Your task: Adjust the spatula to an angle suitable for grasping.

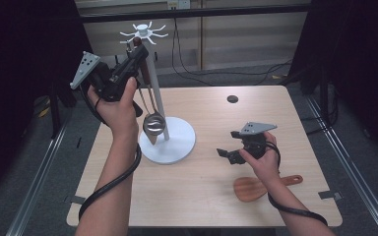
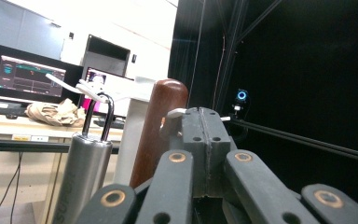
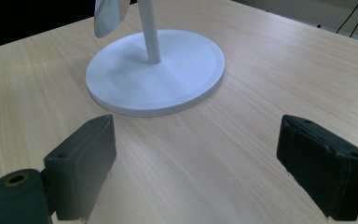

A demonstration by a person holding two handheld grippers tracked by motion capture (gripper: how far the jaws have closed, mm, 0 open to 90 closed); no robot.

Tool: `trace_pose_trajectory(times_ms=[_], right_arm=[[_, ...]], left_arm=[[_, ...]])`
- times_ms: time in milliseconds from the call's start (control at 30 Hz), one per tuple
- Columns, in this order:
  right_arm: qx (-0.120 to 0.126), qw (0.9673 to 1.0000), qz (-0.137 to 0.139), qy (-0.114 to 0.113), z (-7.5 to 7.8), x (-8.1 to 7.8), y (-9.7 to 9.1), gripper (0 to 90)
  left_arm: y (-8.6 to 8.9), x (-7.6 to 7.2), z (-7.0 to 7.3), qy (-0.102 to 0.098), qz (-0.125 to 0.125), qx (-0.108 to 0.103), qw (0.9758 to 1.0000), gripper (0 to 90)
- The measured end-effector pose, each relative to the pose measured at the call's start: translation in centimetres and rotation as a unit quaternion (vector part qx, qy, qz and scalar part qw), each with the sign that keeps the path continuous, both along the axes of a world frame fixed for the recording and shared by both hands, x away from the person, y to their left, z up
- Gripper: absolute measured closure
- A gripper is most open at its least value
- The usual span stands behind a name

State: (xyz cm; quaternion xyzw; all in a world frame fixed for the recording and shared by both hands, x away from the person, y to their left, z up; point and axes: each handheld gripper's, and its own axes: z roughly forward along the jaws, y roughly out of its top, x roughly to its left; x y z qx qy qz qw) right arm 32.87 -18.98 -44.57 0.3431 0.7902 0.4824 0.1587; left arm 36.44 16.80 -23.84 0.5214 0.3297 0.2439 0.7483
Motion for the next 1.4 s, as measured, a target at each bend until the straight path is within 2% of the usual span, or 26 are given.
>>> trace_pose_trajectory(times_ms=[567, 733, 833, 1400], right_arm=[[-0.005, 1.0, -0.001, -0.004, 0.01, -0.03, 0.01, 11.1], [-0.004, 1.0, 0.004, -0.003, 0.07, -0.09, 0.12, 11.1], [-0.005, 1.0, 0.006, -0.004, 0.08, -0.12, 0.13, 11.1], [-0.007, 1.0, 0.005, -0.004, 0.02, -0.33, -0.03, 11.2]], left_arm=[[0.23, 0.03, -0.09, 0.005, 0.0, -0.003, 1.0, 90.0], [0.28, -0.17, -0.15, 0.003, -0.002, 0.007, 1.0, 90.0], [0.5, -0.09, -0.11, 0.006, 0.0, -0.001, 1.0, 90.0], [0.59, 0.16, -0.07, 0.007, 0.005, -0.006, 0.9999, 90.0]])
